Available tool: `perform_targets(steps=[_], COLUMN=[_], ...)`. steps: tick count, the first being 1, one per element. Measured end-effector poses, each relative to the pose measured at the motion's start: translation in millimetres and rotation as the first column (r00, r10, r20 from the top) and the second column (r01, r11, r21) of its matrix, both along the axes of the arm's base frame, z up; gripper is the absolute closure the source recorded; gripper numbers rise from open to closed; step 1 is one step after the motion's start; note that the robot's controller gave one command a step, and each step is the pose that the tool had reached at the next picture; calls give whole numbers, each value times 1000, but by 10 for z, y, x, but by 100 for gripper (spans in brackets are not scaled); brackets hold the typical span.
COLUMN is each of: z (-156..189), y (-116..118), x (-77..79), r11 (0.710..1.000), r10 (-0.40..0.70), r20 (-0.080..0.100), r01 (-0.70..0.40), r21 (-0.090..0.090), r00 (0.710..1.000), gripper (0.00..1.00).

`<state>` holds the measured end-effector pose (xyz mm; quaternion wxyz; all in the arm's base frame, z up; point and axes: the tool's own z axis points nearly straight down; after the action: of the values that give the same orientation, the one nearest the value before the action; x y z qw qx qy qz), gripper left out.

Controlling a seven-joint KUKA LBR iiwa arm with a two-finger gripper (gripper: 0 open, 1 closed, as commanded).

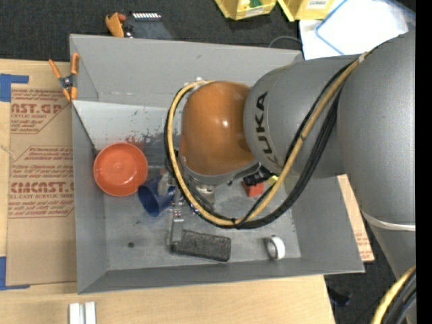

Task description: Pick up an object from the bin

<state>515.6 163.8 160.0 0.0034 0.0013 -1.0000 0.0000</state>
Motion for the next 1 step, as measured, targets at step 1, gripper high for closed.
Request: perform_targets(steps=[1], z=[39], y=[-8], x=[21], r11=[1000], r10=[-2], r20=[7], r01=[2], r21=[1], r00=[1000], gripper=[0])
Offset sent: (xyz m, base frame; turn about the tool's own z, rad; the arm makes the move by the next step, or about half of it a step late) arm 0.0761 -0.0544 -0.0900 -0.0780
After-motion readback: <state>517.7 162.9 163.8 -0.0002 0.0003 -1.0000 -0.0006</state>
